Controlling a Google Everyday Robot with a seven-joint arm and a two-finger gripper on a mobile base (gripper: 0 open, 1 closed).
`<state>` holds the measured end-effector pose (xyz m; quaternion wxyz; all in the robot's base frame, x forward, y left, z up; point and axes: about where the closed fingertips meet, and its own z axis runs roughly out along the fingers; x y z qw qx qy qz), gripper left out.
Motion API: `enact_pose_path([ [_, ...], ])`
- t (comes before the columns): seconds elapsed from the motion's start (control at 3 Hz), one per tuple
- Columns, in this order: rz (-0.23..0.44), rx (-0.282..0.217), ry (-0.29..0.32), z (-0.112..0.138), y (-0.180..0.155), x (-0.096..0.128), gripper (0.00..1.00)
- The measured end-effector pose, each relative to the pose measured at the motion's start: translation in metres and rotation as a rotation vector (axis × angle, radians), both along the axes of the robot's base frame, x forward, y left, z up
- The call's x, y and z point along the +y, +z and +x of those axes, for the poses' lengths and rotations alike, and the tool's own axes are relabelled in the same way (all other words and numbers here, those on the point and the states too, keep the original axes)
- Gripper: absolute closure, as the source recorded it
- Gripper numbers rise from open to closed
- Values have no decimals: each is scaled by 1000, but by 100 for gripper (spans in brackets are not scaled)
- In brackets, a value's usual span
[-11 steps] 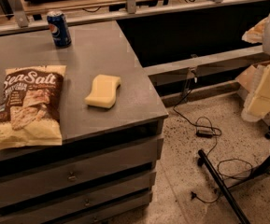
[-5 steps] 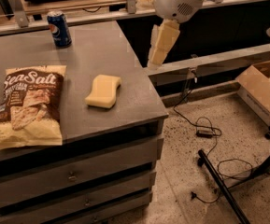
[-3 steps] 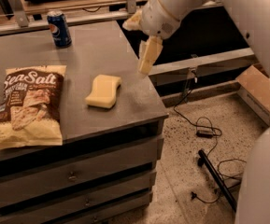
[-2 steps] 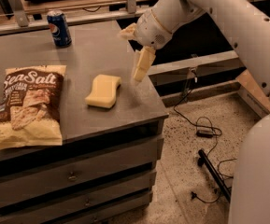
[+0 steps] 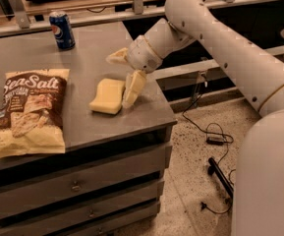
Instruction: Move sponge near pepsi can
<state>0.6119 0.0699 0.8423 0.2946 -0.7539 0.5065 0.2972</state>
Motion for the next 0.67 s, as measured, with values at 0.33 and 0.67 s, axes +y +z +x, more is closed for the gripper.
enact_pose_path([
  [0.33, 28, 24, 78, -9, -11, 21, 14],
  [0.67, 48, 37, 148, -16, -18, 33, 37],
])
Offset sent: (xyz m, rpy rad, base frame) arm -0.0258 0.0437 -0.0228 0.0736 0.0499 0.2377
